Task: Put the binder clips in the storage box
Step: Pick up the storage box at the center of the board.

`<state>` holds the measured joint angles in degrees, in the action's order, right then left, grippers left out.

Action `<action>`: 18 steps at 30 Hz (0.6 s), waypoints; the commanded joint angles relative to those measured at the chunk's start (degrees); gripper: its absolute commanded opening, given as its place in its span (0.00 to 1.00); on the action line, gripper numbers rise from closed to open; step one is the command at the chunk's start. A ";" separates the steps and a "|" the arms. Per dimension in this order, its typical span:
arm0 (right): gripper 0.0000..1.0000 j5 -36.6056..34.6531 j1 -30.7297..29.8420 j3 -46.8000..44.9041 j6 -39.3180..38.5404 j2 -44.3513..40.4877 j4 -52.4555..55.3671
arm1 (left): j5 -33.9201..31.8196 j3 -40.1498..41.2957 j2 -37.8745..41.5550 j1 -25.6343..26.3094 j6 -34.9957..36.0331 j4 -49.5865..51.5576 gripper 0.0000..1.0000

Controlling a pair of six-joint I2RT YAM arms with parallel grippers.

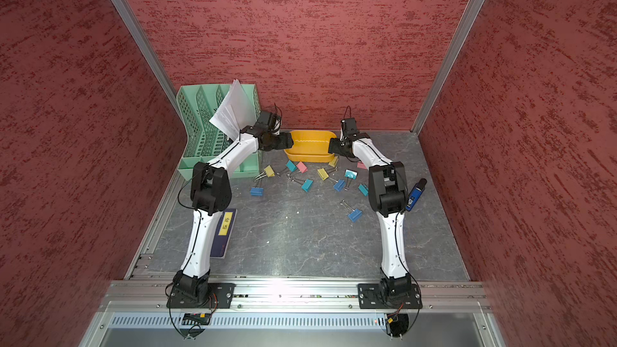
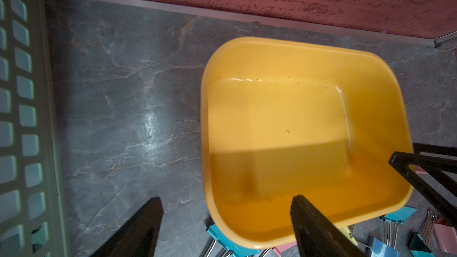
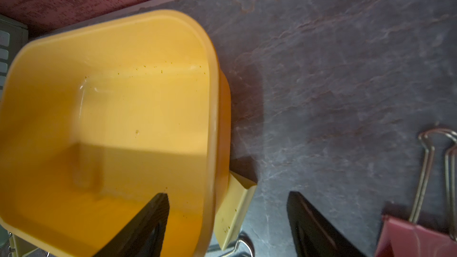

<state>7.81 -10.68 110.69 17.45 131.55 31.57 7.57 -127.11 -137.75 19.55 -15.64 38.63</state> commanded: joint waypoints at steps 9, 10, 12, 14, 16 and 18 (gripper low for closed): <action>0.75 0.10 0.11 8.70 -0.05 7.36 3.15 | -1.15 -6.68 -6.98 0.72 2.53 3.80 0.79; 0.74 0.06 0.10 9.04 -0.05 7.62 3.27 | -1.06 -7.21 -7.43 0.74 2.78 4.28 0.77; 0.72 -0.34 0.05 9.28 0.01 7.93 3.29 | -1.82 -8.03 -8.35 0.93 3.39 4.60 0.74; 0.67 0.18 0.10 9.28 0.04 8.24 2.97 | -2.21 -8.73 -9.45 1.01 3.77 4.81 0.69; 0.59 0.21 0.10 9.08 -0.05 8.15 2.77 | -2.22 -9.25 -10.18 1.06 4.07 4.96 0.59; 0.48 0.22 0.06 8.61 -0.14 7.61 1.91 | -2.24 -9.04 -9.96 1.27 4.59 4.44 0.47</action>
<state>7.88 -10.68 117.84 17.41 139.00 33.76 5.93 -134.72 -146.74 20.23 -12.43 42.63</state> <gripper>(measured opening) 0.537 0.511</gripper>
